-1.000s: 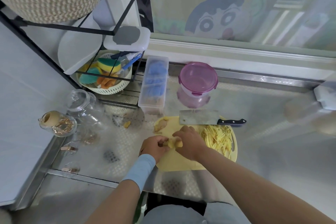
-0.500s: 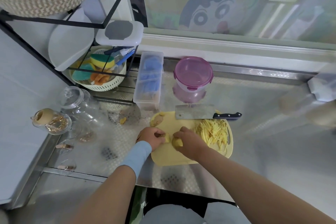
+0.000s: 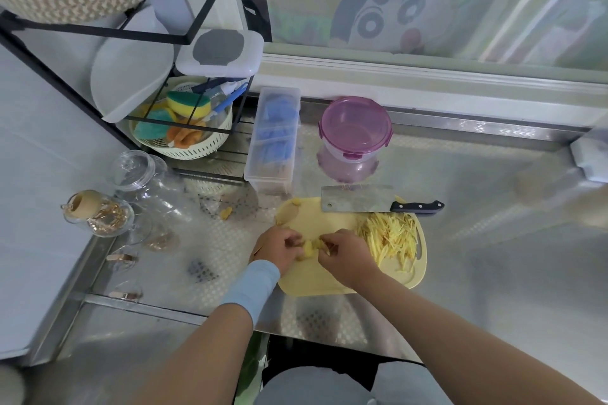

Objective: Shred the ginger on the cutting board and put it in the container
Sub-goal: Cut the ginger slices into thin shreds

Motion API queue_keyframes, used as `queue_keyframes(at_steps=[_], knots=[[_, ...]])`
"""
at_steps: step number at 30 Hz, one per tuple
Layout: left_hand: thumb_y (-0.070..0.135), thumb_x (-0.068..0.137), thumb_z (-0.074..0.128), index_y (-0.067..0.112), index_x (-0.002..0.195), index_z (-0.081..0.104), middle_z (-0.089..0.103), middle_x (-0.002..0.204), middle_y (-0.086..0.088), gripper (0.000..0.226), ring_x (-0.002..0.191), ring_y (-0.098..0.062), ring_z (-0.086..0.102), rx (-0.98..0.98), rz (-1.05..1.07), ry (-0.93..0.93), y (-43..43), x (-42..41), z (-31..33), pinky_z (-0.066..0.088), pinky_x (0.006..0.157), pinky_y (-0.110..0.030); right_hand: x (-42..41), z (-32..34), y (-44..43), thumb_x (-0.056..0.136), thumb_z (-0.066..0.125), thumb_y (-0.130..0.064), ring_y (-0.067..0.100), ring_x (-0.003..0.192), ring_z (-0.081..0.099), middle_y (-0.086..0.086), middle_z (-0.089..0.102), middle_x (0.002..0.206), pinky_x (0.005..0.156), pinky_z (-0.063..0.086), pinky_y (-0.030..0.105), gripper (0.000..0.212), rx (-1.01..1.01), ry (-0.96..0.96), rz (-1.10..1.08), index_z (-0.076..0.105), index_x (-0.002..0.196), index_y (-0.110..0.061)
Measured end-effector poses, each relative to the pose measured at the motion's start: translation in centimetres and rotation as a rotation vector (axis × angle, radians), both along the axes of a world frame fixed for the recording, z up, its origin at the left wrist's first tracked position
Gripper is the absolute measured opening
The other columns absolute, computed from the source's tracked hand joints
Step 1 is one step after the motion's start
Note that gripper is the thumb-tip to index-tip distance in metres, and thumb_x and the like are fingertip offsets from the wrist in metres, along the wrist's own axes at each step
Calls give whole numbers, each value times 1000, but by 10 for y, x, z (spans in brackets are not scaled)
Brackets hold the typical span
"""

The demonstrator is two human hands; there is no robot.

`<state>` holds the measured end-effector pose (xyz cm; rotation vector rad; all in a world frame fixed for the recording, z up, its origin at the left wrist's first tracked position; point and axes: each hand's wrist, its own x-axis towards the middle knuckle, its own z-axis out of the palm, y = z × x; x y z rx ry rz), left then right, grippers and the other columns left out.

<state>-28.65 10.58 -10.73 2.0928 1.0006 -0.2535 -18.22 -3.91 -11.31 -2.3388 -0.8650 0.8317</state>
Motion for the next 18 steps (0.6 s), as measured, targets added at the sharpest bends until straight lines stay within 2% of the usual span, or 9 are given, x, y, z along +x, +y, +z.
queue_keyframes(at_steps=[2,4,7,9,11,13,15,18], knots=[[21,83,72,26,108,73,63,113,6,25,95,-11,57,22,-28,-23,-3,-1,-2,40,86,-20,-3,0,-1,86,63,-21,24,89,60,9,63,97,84,49,35,25,19,-7,10,74,104,-6],[20,85,70,26,108,73,61,123,3,24,105,-14,57,21,-34,-29,-5,-1,-4,42,94,-23,-3,1,-1,88,62,-19,26,95,61,9,63,104,87,49,36,29,26,-12,4,73,111,-7],[24,86,68,28,111,72,53,138,1,25,121,-19,52,23,-28,-2,-5,0,-4,40,105,-31,-5,2,-1,92,62,-20,23,97,61,4,61,112,83,43,21,31,15,-41,137,71,121,-13],[27,88,67,30,112,72,46,145,1,24,127,-19,48,35,-39,2,-4,1,-5,36,108,-30,-4,2,0,94,63,-22,20,101,60,2,58,118,81,36,16,36,-6,-53,201,68,129,-19],[27,90,66,28,114,72,47,143,0,25,129,-20,45,39,-58,-14,-4,2,-5,31,105,-23,-1,1,1,92,67,-22,20,103,59,1,56,121,84,37,17,40,-21,-52,218,65,132,-20],[26,91,65,26,117,71,53,132,-1,27,122,-20,50,44,-84,-26,-5,2,-4,32,98,-19,3,2,4,88,74,-22,20,104,59,-1,55,120,84,38,21,43,-33,-32,204,64,130,-20],[28,90,64,28,120,67,57,125,2,30,113,-19,54,46,-86,-34,-6,1,-2,40,98,-25,7,2,7,84,78,-22,21,107,58,-1,53,121,86,40,24,51,-44,-9,184,59,132,-20],[30,88,64,28,120,65,55,118,8,32,106,-15,53,35,-96,-48,-6,-3,-1,44,96,-31,11,3,11,83,79,-23,23,114,56,2,52,128,96,45,30,71,-81,0,205,46,146,-20]])
